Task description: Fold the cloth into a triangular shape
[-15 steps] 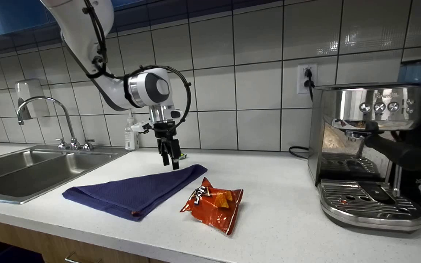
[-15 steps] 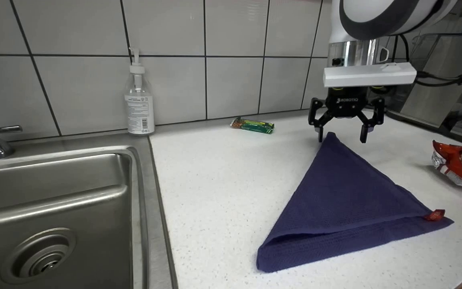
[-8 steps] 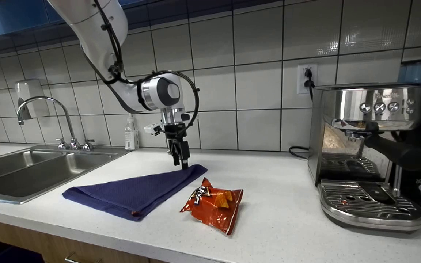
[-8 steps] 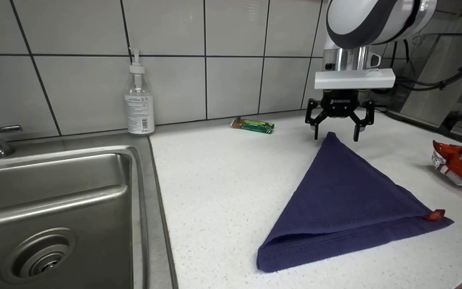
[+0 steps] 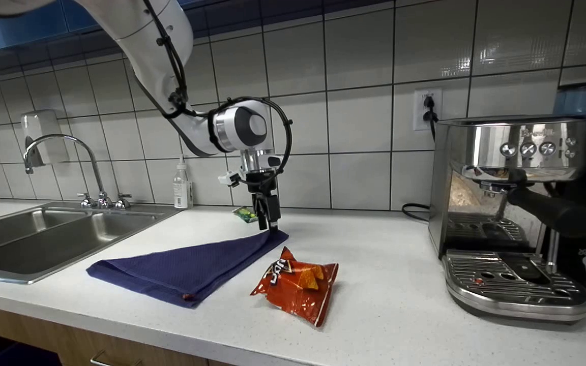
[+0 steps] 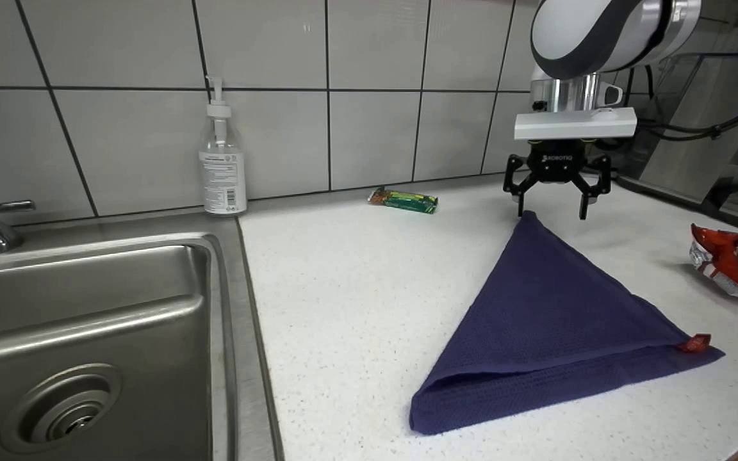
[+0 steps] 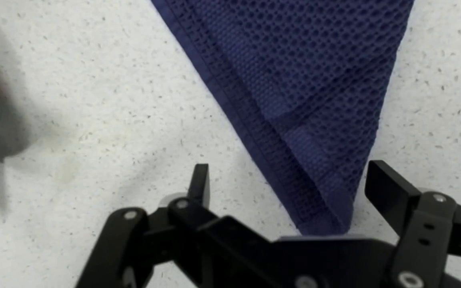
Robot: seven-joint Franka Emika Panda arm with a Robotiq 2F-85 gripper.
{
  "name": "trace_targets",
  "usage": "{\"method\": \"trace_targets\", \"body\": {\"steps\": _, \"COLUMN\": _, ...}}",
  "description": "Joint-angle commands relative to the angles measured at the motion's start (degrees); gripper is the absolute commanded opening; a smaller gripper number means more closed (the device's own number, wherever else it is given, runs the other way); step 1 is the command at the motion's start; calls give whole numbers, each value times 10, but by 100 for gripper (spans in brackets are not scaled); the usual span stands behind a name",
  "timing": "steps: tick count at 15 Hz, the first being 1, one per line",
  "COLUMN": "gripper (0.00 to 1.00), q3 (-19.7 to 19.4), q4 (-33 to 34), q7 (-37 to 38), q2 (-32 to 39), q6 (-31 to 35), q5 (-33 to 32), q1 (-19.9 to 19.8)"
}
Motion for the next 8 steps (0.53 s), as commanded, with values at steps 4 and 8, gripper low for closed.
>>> {"method": "trace_targets", "body": {"steps": 4, "gripper": 100, "q3": 0, "q4": 47, "q7": 20, "q2": 33, "q6": -29, "q5": 9, "q1": -3}}
{"method": "trace_targets", "body": {"steps": 8, "gripper": 100, "q3": 0, "q4": 64, "q7": 27, "q2": 47, "q6": -29, "q5": 10, "q1": -3}}
